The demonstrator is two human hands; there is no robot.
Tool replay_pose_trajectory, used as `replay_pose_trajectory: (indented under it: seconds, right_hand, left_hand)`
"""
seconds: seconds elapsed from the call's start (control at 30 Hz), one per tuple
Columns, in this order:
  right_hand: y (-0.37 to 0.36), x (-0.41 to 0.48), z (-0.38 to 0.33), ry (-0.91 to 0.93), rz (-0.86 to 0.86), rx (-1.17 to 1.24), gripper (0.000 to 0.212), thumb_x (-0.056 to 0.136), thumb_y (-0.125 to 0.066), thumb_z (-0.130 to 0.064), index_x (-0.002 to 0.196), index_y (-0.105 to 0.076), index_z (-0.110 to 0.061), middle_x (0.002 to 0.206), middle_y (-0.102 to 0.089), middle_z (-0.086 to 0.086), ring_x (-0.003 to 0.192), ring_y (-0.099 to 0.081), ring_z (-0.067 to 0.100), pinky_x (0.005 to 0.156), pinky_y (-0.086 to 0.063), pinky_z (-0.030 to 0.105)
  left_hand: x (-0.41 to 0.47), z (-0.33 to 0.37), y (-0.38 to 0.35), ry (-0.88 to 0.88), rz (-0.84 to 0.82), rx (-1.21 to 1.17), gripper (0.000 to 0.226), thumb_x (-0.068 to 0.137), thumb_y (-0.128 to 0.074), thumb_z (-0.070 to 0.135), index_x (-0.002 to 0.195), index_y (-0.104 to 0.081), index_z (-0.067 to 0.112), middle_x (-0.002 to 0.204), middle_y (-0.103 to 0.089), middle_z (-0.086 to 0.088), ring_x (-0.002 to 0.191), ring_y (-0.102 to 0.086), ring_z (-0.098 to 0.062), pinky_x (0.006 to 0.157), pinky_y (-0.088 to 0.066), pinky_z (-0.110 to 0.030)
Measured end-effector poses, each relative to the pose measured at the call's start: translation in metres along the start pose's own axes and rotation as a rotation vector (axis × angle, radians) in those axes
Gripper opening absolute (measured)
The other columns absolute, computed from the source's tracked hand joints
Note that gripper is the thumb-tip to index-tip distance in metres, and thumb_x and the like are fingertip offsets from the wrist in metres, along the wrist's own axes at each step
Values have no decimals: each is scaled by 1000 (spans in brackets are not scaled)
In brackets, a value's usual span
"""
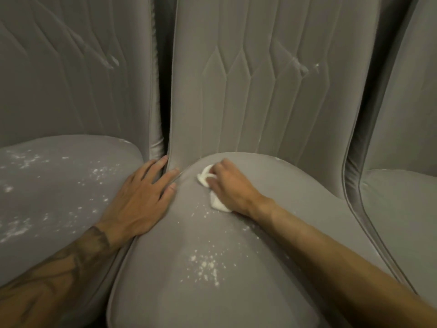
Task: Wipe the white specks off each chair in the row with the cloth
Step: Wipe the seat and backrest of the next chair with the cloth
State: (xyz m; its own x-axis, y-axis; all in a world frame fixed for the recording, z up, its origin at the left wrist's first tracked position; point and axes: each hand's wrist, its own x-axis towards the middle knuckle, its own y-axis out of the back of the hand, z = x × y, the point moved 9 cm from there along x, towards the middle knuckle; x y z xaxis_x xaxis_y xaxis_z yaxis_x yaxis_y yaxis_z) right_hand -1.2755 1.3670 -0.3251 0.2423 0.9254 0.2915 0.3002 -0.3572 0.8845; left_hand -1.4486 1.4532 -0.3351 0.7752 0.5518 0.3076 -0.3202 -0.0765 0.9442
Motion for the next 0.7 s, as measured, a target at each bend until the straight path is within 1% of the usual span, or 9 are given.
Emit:
replay_pose_trajectory:
  seconds: [0.03,0.1,0.17,0.23,0.3,0.37,0.47,0.53,0.7]
  right_hand:
    - [-3,-5,-8,63,-31,1,21,99,-52,-25,100,-57,-5,105,-53,16,95,-50,29,87,-38,37]
    - [6,-6,7,88,-28,-34,21,100,-52,-24,99,-57,-3,105,-52,17,95,-51,31,88,-39,39]
    - [19,3,44,-26,36,-74,23,100,-52,-23,103,-59,-1,108,-53,19,101,-52,36,92,-37,40]
    - [26,14,72,-192,106,-83,26,101,-49,-23,109,-59,0,113,-53,22,106,-52,39,94,-36,40]
    - [18,23,55,-228,129,-47,27,100,-46,-24,104,-59,0,112,-54,23,106,-52,40,91,-38,38]
    - [-2,23,9,-137,68,4,24,97,-47,-25,92,-58,-4,105,-57,23,102,-54,38,85,-36,33]
    - [-19,-1,-51,73,1,55,19,98,-55,-21,99,-59,-3,105,-55,18,96,-50,30,88,-35,35]
    - [-13,-5,-43,117,-13,27,20,99,-55,-22,102,-58,-2,106,-53,17,97,-50,30,90,-36,37]
    - [11,28,38,-129,85,-41,23,100,-51,-20,107,-60,0,111,-55,21,106,-53,38,93,-34,36]
  left_hand:
    - [-2,0,-1,-3,-4,0,60,105,-15,52,155,-42,30,167,-29,-3,152,-28,-27,120,-35,-49]
    - [-2,1,-3,-18,-3,4,62,106,-14,53,156,-41,29,168,-27,-4,153,-27,-28,121,-35,-51]
    - [-1,1,-4,-19,-7,-16,62,107,-15,52,158,-40,27,170,-25,-3,155,-24,-28,122,-32,-52]
    - [-2,3,-1,-37,21,11,57,108,-21,47,154,-45,24,167,-31,-7,151,-31,-31,118,-38,-52]
    - [-3,4,2,-49,44,35,52,108,-26,41,150,-49,23,162,-38,-9,145,-39,-33,112,-44,-51]
    - [-4,3,3,-43,53,36,52,107,-26,41,150,-50,23,161,-39,-9,144,-40,-32,111,-44,-50]
    - [-4,1,1,-49,65,30,54,107,-23,42,151,-48,23,163,-38,-8,145,-39,-31,112,-43,-50]
    - [-3,0,1,-46,69,26,54,107,-23,41,152,-48,23,163,-37,-8,145,-39,-32,112,-43,-50]
    - [-3,5,4,-61,111,27,49,106,-29,37,147,-51,23,160,-41,-8,143,-41,-32,109,-44,-49]
